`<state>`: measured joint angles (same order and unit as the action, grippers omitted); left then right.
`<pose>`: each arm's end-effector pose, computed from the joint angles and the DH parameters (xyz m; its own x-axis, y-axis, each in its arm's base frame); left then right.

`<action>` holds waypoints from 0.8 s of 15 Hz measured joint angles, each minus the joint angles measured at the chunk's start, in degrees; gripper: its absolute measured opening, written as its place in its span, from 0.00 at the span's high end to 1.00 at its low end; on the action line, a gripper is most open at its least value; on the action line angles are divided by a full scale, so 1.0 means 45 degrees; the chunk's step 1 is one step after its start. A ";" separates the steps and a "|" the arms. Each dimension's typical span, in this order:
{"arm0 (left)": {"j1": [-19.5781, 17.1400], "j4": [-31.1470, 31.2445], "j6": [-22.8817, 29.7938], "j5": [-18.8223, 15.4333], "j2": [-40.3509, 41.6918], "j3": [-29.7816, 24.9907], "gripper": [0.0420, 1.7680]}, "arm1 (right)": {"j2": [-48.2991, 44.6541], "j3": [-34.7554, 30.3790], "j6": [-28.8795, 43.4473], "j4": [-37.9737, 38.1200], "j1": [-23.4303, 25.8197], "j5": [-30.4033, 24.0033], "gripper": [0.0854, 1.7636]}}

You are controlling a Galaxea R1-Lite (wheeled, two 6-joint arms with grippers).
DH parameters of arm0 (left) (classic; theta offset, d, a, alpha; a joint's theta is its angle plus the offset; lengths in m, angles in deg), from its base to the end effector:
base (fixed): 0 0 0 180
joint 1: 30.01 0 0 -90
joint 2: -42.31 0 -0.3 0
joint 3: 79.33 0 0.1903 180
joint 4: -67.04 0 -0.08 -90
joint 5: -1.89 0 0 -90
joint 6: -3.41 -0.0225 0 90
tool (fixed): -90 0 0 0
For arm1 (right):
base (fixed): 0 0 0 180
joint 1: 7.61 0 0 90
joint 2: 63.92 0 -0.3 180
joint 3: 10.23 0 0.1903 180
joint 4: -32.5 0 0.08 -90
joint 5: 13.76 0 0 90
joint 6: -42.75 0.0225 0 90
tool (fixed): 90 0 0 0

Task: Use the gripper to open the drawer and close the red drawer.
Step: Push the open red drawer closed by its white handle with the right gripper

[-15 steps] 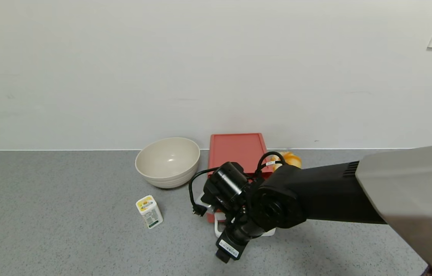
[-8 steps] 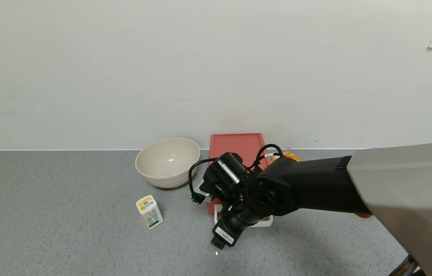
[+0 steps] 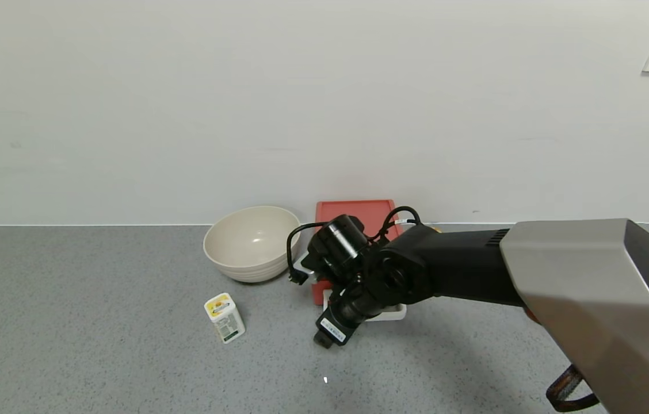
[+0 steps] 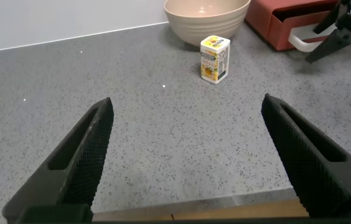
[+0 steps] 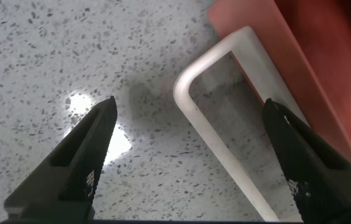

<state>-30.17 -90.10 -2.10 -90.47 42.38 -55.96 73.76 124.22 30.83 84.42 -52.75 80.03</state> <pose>-0.0229 -0.0010 0.0764 0.9992 -0.0384 0.0101 0.0372 0.9946 0.0964 0.3328 0.3324 0.1072 0.4490 0.3575 -0.8189 -0.7855 0.5947 -0.1711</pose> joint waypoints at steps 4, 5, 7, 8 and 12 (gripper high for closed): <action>0.0000 0.0000 0.0000 0.0005 0.0000 0.0000 0.03 | 0.0238 0.0409 -0.0423 -0.0073 0.0190 -0.0005 0.03; 0.0000 0.0000 0.0000 0.0000 0.0000 0.0000 0.03 | 0.0268 0.0452 -0.0450 -0.0106 0.0249 -0.0005 0.03; 0.0000 0.0000 0.0000 0.0005 0.0000 0.0000 0.03 | 0.0301 0.0490 -0.0469 -0.0200 0.0341 -0.0005 0.03; 0.0000 0.0000 0.0000 0.0000 0.0000 0.0000 0.03 | 0.0317 0.0507 -0.0479 -0.0301 0.0360 0.0000 0.03; 0.0000 0.0000 0.0000 0.0000 0.0000 0.0000 0.03 | 0.0385 0.0509 -0.0461 -0.0880 0.0482 0.0000 0.03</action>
<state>-30.17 -90.10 -2.10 -90.47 42.38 -55.96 75.49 126.51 28.75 80.45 -50.58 80.03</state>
